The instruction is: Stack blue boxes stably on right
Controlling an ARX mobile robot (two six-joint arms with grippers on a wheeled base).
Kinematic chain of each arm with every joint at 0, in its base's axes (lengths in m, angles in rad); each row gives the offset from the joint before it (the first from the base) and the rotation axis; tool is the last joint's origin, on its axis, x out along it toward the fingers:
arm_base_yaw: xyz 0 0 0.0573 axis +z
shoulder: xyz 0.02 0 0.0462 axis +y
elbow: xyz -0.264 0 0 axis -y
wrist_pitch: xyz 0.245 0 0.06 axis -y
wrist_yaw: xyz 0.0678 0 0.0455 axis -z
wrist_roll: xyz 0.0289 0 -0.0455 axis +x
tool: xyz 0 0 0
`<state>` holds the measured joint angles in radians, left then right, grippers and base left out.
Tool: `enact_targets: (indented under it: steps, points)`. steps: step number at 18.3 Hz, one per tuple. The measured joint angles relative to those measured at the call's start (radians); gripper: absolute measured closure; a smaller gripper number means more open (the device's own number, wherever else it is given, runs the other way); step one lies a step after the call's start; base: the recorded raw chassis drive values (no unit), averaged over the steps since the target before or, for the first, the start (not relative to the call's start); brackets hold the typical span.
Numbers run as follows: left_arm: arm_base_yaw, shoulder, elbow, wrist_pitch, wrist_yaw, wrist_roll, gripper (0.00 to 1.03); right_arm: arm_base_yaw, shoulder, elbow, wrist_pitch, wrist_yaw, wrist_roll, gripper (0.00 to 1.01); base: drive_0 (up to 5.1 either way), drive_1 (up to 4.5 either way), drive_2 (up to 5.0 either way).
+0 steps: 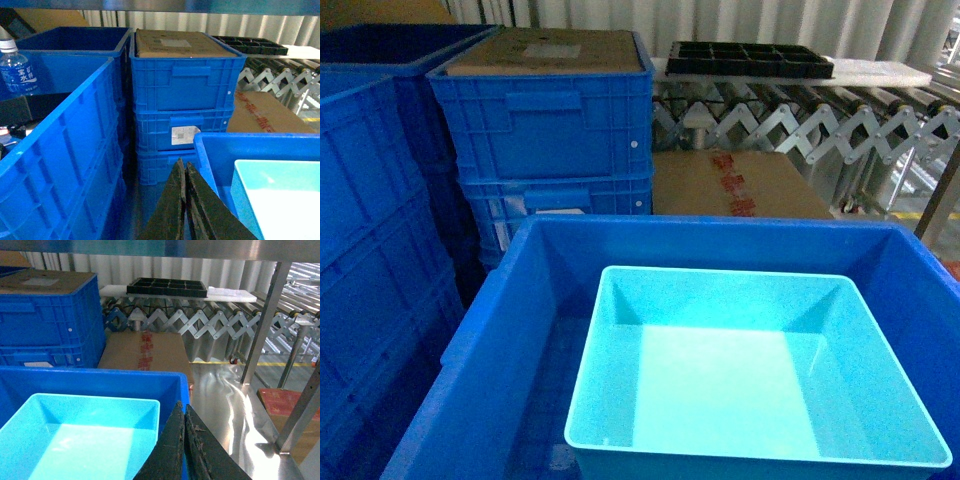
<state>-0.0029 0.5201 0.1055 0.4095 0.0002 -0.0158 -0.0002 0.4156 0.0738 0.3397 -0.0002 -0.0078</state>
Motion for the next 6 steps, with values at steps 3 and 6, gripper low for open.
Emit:
enact_targets:
  steps: [3,6]
  points:
    - [0.002,-0.037,-0.019,-0.020,0.000,0.000,1.01,0.000,-0.031,-0.013,-0.021,0.000,0.000,0.99,0.0,0.00,0.0]
    - [0.002,-0.126,-0.051,-0.074,0.000,0.000,1.01,0.000,-0.107,-0.033,-0.072,0.000,0.000,0.99,0.0,0.00,0.0]
